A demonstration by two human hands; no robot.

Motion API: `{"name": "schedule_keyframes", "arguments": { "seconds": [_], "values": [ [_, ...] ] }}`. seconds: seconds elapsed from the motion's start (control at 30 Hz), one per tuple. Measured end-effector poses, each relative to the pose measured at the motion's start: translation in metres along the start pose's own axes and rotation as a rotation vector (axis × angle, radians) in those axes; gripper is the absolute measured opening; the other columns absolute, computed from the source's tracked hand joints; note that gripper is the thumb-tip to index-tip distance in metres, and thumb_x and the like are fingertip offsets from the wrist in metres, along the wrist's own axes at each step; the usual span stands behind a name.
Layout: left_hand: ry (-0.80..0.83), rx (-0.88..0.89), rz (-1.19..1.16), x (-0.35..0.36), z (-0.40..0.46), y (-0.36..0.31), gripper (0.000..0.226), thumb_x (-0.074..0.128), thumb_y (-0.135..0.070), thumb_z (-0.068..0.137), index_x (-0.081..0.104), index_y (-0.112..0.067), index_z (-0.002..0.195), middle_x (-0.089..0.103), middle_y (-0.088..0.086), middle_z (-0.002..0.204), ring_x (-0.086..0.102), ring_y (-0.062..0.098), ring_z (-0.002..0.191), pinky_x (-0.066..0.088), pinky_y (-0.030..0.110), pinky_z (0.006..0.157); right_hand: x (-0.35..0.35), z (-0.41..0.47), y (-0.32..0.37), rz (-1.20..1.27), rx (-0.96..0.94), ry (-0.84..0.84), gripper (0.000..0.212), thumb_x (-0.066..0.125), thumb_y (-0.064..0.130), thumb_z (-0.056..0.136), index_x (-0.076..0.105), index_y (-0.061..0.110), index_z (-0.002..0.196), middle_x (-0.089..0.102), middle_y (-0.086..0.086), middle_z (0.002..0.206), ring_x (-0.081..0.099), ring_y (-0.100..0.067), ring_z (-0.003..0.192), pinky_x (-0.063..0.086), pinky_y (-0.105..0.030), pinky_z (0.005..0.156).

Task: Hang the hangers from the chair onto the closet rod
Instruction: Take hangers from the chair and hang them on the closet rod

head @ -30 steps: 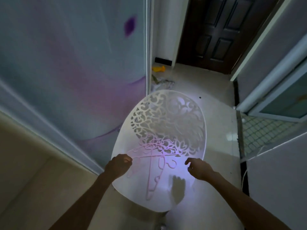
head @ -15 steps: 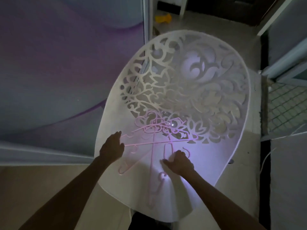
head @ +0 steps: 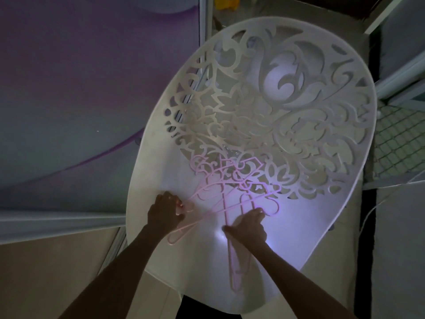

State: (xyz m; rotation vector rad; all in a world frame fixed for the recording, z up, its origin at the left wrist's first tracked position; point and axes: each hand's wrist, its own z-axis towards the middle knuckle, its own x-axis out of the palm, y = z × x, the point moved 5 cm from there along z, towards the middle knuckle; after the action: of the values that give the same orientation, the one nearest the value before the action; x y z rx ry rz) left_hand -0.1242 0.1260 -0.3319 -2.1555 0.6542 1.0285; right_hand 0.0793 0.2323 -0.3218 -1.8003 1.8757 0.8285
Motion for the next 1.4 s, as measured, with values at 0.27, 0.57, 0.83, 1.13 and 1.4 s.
{"name": "schedule_keyframes", "arguments": {
  "seconds": [0.27, 0.57, 0.83, 1.13, 1.4],
  "values": [
    [-0.049, -0.100, -0.263, -0.019, -0.014, -0.005, 0.023, 0.049, -0.038, 0.094, 0.047, -0.016, 0.087, 0.058, -0.002, 0.074, 0.059, 0.020, 0.069, 0.042, 0.026, 0.062, -0.025, 0.001, -0.038, -0.123, -0.041, -0.042, 0.118, 0.068, 0.061, 0.071, -0.004, 0.003, 0.144, 0.045, -0.019, 0.134, 0.052, -0.036, 0.119, 0.043, -0.043, 0.096],
    [-0.207, -0.269, -0.308, -0.064, -0.037, 0.021, 0.039, 0.046, -0.044, 0.093, 0.052, -0.010, 0.076, 0.057, 0.010, 0.075, 0.056, 0.029, 0.073, 0.039, 0.030, 0.068, -0.011, -0.016, -0.037, 0.030, 0.010, 0.066, 0.122, 0.071, 0.061, 0.067, -0.001, 0.001, 0.144, 0.045, -0.019, 0.138, 0.049, -0.036, 0.124, 0.041, -0.041, 0.102],
    [-0.231, -0.341, -0.345, -0.064, -0.055, 0.031, 0.034, 0.048, -0.037, 0.094, 0.055, -0.008, 0.077, 0.062, 0.016, 0.079, 0.062, 0.035, 0.082, 0.042, 0.034, 0.070, -0.022, -0.020, -0.036, -0.163, -0.035, 0.114, 0.125, 0.060, 0.074, 0.068, -0.001, -0.003, 0.146, 0.051, -0.015, 0.133, 0.058, -0.031, 0.113, 0.049, -0.039, 0.094],
    [0.119, -0.338, -0.353, -0.012, -0.054, 0.048, 0.005, 0.055, -0.016, 0.087, 0.052, -0.019, 0.086, 0.068, 0.004, 0.086, 0.068, 0.020, 0.071, 0.054, 0.031, 0.075, -0.023, 0.005, -0.017, -0.432, -0.101, 0.250, 0.099, 0.049, 0.082, 0.067, 0.050, 0.003, 0.127, 0.054, -0.017, 0.126, 0.055, -0.031, 0.114, 0.046, -0.037, 0.096],
    [0.186, -0.392, -0.405, 0.006, -0.041, 0.044, 0.020, 0.053, -0.019, 0.086, 0.057, -0.015, 0.105, 0.066, 0.012, 0.106, 0.064, 0.033, 0.098, 0.052, 0.042, 0.089, -0.034, -0.011, -0.024, -0.074, -0.027, 0.082, 0.122, 0.078, 0.051, 0.065, 0.006, -0.009, 0.144, 0.017, -0.023, 0.151, 0.029, -0.035, 0.137, 0.037, -0.040, 0.108]
  ]
}}
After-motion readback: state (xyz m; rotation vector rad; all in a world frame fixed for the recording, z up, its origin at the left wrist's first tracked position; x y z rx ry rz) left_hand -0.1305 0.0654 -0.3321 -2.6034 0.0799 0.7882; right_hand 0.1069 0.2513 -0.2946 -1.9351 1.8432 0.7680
